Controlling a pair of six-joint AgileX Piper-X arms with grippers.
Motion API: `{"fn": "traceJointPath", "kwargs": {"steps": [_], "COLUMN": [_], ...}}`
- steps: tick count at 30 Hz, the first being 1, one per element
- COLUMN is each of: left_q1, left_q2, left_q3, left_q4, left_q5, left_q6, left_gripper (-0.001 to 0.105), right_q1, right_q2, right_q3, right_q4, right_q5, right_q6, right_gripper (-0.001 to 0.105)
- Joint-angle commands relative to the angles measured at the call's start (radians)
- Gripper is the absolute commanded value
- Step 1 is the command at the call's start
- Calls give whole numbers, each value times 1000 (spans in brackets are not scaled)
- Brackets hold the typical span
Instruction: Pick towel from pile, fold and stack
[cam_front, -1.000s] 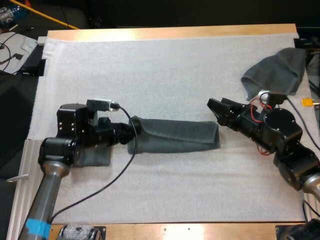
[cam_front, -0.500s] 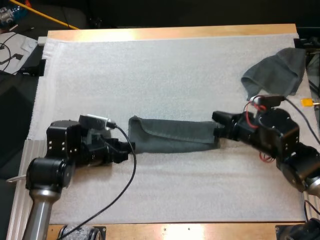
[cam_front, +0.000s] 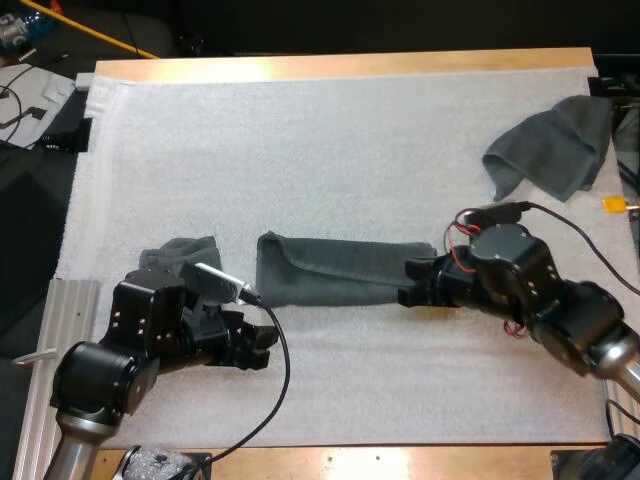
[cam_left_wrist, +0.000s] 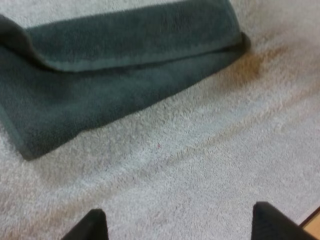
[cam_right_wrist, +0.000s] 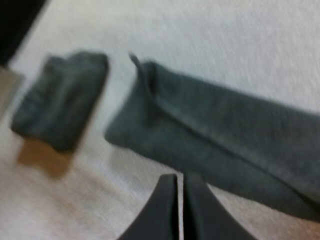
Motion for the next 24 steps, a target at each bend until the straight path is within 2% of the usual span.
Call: {"fn": "traceJointPath", "kwargs": {"steps": [1,2,4,24], "left_q1": [-29,-35,-26,-27], "left_q2": [-13,-14,-11,-13], "left_q3": [-6,-7,-5,-4], "left_q4": [4,3,0,-7], "left_q5": [-20,-22,-12,-12], "left_q6": [-1,-4,-3,-3], "left_gripper": [58,58,58,58], "right_q1": [-2,-8,-1,2], "right_q2": [53,90,68,497], "right_q3": [-51,-71,-54,-278], "right_q4": [81,108,69,194], "right_q5": [-3,-12,-1,-47], "right_q6": [-32,-40,-29,-59], "right_gripper": [0,0,0,0]}}
